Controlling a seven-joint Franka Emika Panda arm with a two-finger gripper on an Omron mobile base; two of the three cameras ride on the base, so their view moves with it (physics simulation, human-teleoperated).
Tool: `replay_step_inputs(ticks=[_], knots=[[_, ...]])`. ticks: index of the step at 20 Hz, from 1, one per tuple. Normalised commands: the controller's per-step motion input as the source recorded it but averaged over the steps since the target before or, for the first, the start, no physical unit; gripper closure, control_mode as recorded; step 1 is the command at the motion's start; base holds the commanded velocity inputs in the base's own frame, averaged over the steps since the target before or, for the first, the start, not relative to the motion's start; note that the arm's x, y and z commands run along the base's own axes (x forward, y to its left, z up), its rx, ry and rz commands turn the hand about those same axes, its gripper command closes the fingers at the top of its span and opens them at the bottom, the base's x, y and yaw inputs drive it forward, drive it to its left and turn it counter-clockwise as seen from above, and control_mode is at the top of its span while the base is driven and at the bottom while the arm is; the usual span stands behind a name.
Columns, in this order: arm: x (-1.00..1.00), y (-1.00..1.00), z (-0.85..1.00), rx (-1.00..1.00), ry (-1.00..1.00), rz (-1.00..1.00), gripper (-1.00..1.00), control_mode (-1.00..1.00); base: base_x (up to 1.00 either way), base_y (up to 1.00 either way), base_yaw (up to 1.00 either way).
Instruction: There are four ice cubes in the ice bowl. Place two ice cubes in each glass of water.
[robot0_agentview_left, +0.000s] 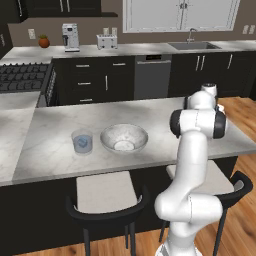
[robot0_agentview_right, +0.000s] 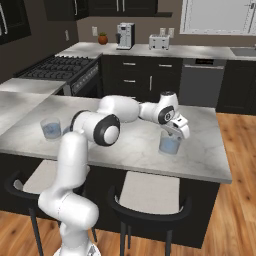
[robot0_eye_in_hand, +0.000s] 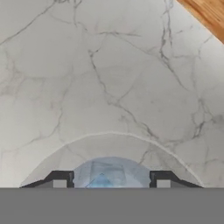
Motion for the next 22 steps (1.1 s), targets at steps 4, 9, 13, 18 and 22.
replay_step_inputs(ticks=[4,9,13,18,22], knots=[[-0.34,0.13,0.06,0.0,-0.01,0.0,1.0,-1.0,0.0,0.0,0.0],[-0.33,0.21,0.12,0.0,-0.01,0.0,1.0,-1.0,0.0,0.0,0.0],[-0.35,0.31,0.14,0.0,-0.06,-0.01,1.0,-1.0,0.0,0.0,0.0],[-0.91,0.17,0.79,0.0,-0.17,0.03,1.0,-1.0,0.0,0.0,0.0],[-1.0,0.58,0.53,0.0,-0.24,0.11,1.0,-1.0,0.0,0.0,0.0]])
